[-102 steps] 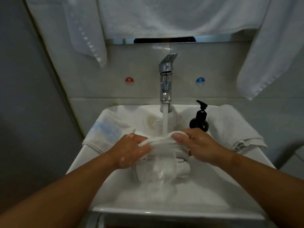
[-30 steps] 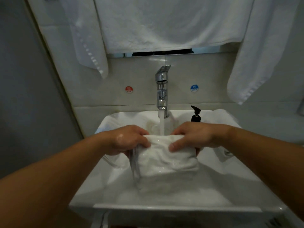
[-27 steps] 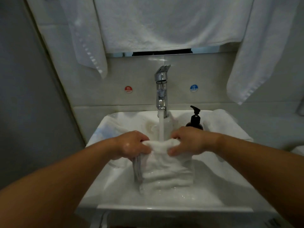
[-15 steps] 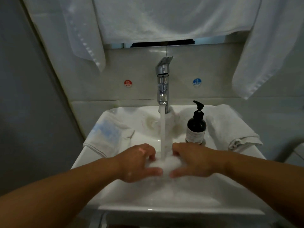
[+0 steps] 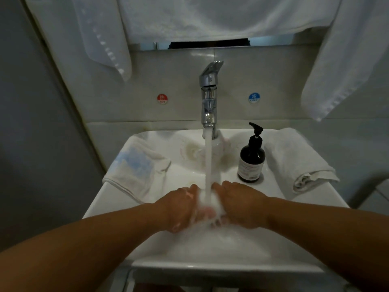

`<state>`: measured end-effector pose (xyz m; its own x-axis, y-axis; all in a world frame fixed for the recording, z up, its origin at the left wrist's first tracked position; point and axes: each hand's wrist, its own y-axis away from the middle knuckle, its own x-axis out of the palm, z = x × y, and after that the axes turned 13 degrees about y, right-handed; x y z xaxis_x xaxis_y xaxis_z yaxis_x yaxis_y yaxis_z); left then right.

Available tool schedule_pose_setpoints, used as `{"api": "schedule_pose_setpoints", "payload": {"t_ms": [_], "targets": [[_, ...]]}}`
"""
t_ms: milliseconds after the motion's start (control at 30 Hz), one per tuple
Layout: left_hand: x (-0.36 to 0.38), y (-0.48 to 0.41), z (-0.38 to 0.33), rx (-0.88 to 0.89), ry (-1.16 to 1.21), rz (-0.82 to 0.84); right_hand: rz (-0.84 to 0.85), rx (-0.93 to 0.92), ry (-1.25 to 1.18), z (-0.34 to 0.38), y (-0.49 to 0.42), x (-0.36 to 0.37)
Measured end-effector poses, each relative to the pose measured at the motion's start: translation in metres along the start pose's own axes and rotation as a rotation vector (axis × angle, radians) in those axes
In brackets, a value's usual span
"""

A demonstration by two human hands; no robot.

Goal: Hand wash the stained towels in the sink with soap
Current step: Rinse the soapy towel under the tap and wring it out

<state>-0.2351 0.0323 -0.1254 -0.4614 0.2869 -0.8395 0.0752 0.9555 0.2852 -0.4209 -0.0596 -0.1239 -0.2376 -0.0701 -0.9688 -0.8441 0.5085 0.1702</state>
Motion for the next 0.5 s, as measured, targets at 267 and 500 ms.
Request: {"api": "schedule_pose_setpoints", "payload": {"t_ms": [267, 500], "targets": [[-0.017, 0.022, -0.016, 0.024, 0.011, -0.094, -0.039, -0.002, -0.063, 0.013, 0.019, -0.015], [-0.015, 0.037, -0.017, -0.027, 0.139, 0.069, 0.095, -0.063, -0.365, 0.011, 0.029, -0.031]]}}
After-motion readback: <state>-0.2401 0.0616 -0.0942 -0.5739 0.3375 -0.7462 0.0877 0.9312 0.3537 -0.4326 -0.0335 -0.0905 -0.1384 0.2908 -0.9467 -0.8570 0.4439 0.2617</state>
